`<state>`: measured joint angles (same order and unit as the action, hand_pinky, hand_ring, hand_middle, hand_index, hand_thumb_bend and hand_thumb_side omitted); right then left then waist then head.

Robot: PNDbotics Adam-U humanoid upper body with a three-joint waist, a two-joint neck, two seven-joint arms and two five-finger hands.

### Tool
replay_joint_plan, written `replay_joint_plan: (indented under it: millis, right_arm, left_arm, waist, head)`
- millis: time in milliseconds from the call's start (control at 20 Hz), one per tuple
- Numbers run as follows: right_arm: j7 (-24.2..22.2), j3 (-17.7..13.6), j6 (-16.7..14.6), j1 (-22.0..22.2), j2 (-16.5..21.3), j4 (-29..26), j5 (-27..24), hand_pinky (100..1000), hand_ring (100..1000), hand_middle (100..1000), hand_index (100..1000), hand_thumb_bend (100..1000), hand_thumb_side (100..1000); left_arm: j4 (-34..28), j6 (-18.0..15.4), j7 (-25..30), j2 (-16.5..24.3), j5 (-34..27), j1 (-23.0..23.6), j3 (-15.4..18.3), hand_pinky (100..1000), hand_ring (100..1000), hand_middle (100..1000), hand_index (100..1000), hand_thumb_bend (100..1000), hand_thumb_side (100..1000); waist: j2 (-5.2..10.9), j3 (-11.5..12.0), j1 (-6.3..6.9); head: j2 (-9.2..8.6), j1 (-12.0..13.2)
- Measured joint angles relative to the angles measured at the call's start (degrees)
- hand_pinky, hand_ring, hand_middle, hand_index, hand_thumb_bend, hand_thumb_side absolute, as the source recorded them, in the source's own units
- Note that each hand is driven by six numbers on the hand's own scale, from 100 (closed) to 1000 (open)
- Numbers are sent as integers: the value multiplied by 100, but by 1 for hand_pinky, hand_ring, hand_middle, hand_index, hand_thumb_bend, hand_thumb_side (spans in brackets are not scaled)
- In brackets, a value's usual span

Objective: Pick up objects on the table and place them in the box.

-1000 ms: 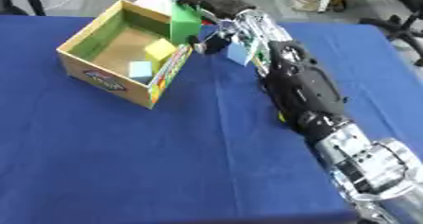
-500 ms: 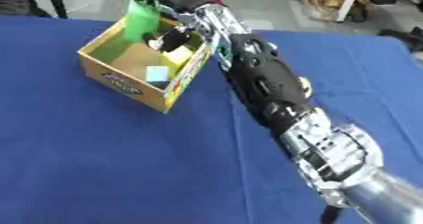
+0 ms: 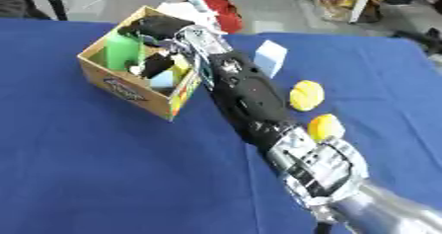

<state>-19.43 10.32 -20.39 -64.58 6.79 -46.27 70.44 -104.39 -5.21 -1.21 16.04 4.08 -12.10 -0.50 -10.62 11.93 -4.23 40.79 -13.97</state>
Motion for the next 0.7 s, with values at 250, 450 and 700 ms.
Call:
replay_joint_plan:
  millis: [250, 450, 700]
  right_arm:
    - [-199, -1, -59, 13, 37, -97, -86, 903, 966, 1000, 1000, 129, 627]
    - [-273, -38, 0, 39, 281, -328, -390, 898, 961, 1000, 1000, 114, 608]
    - [-424, -217, 236, 178, 857, -491, -798, 898, 962, 1000, 1000, 105, 615]
  left_arm:
    - [0, 0, 0, -1, 0, 52, 2, 683, 586, 584, 782, 100, 690]
    - [5, -2, -12, -1, 1, 119, 6, 683, 586, 584, 782, 100, 692]
    - [16, 2, -53, 0, 26, 209, 45, 683, 586, 583, 782, 100, 694]
  waist:
    - [0, -83, 0]
    - [6, -230, 0]
    - [21, -460, 0]
  head:
    - [2, -24]
    - [55, -24]
    - [130, 30]
